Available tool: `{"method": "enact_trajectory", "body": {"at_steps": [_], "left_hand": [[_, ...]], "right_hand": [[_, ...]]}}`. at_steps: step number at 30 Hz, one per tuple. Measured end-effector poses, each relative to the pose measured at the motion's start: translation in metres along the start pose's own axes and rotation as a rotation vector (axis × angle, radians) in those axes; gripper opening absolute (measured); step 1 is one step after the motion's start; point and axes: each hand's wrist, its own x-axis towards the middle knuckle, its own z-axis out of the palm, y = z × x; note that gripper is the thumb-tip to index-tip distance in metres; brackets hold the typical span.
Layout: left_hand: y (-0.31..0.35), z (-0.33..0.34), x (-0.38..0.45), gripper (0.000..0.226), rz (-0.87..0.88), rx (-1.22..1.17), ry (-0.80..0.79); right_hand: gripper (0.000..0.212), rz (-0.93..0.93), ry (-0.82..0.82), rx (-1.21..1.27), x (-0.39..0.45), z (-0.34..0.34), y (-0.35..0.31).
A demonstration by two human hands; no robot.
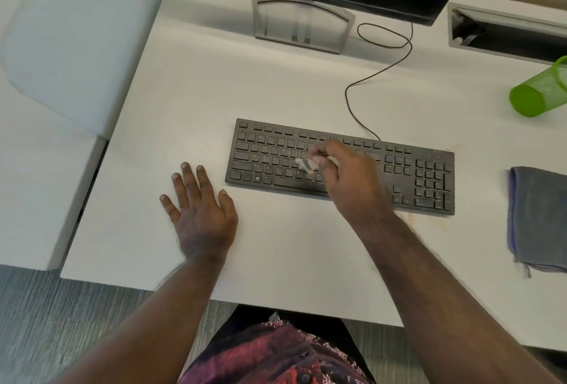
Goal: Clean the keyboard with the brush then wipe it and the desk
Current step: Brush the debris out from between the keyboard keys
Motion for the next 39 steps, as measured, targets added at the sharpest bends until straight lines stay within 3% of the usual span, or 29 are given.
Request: {"method": "enact_trajectory", "body": {"at_steps": [6, 11, 17, 19, 22, 28, 34, 39], "left_hand": [[0.0, 0.0, 0.001, 0.071, -0.018, 0.014, -0.001], [0.001, -0.001, 0.0, 0.072, -0.024, 0.024, -0.001], [0.004, -0.002, 0.001, 0.073, -0.035, 0.027, 0.001], [0.003, -0.002, 0.001, 0.073, -0.037, 0.03, 0.0], [0.002, -0.001, 0.001, 0.074, -0.037, 0.031, -0.008], [0.002, 0.0, 0.002, 0.074, -0.039, 0.025, 0.008], [0.002, -0.001, 0.002, 0.074, -0.041, 0.023, 0.01], [0.003, 0.0, 0.002, 0.075, -0.044, 0.041, 0.001]], "right_hand": [[0.014, 0.01, 0.085, 0.118, 0.019, -0.017, 0.008], [0.012, -0.04, -0.058, 0.04, 0.013, -0.013, 0.015], [0.017, -0.004, 0.112, 0.166, 0.028, -0.025, 0.026], [0.017, -0.007, 0.07, 0.2, 0.025, -0.027, 0.031], [0.014, -0.057, -0.057, 0.065, 0.013, -0.023, 0.04], [0.015, -0.009, 0.115, 0.075, 0.019, -0.037, 0.05], [0.016, -0.104, -0.061, 0.074, 0.014, -0.027, 0.05], [0.018, -0.053, 0.102, 0.123, 0.024, -0.035, 0.046]]}}
